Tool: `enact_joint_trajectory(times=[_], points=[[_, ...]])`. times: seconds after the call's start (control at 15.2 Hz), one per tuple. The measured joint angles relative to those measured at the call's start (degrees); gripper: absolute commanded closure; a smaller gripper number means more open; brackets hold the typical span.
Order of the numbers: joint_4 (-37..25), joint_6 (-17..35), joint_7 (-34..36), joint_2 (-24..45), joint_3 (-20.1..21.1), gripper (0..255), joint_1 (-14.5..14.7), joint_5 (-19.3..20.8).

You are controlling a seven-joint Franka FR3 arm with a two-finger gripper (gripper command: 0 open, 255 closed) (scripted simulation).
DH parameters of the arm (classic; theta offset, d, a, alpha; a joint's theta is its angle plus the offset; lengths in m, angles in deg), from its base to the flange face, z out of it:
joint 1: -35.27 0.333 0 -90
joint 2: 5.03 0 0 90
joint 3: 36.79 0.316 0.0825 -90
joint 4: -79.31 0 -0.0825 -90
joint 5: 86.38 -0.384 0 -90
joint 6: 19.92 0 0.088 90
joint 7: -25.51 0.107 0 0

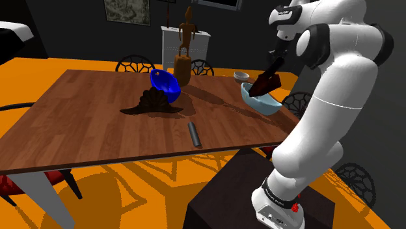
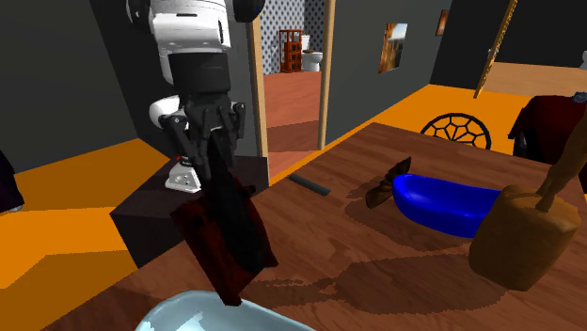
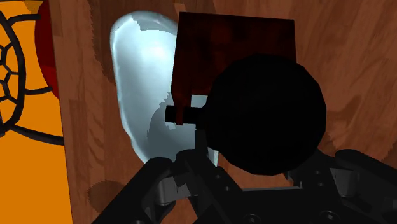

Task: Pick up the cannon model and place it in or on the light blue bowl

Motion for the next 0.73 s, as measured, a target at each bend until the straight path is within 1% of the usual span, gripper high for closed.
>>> enact_joint_trajectory(times=[0.2, 0.33, 0.46, 0.53, 0.59, 0.73], points=[[-8.82, -3.23, -4.93, 6.56, -1.11, 255, -4.39, -4.36], [-17.43, -6.48, -7.88, 12.66, -1.20, 255, -8.49, -8.00], [-24.78, -9.59, -9.51, 17.24, -0.93, 255, -12.01, -10.49], [-29.27, -11.32, -10.62, 20.13, -0.69, 255, -14.55, -12.02], [-31.06, -11.88, -11.05, 21.46, -0.52, 255, -15.63, -12.67], [-31.09, -11.18, -11.42, 22.31, -0.35, 255, -16.08, -13.07]])
